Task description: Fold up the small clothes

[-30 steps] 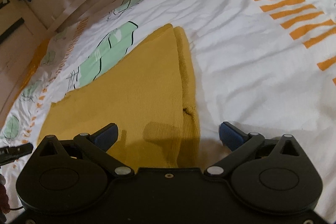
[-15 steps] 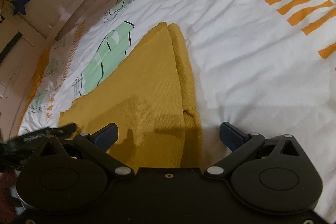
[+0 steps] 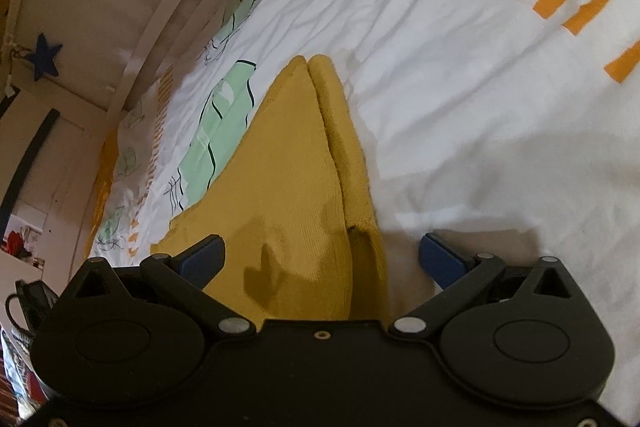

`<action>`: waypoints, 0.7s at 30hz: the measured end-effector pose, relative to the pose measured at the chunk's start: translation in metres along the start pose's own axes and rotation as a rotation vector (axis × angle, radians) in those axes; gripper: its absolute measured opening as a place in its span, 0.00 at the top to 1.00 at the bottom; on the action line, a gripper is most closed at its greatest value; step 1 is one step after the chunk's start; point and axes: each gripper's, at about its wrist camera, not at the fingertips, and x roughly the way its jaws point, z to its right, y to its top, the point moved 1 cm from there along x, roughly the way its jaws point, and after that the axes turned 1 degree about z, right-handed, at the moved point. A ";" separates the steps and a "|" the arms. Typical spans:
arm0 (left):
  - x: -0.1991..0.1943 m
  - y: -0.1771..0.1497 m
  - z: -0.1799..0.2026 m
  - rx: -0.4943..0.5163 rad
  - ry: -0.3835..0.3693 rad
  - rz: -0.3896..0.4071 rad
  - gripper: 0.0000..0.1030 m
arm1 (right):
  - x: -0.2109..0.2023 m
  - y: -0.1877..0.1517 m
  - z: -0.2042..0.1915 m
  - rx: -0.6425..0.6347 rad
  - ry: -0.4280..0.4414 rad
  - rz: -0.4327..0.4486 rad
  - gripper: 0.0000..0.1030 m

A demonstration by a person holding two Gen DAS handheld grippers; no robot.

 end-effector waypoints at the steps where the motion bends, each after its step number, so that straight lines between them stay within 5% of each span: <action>1: 0.002 0.001 -0.001 -0.007 -0.002 -0.006 0.62 | 0.002 0.001 0.000 -0.005 0.004 0.000 0.00; 21: 0.006 0.004 0.002 -0.006 0.004 -0.016 0.62 | 0.036 0.027 -0.007 -0.071 0.212 -0.019 0.00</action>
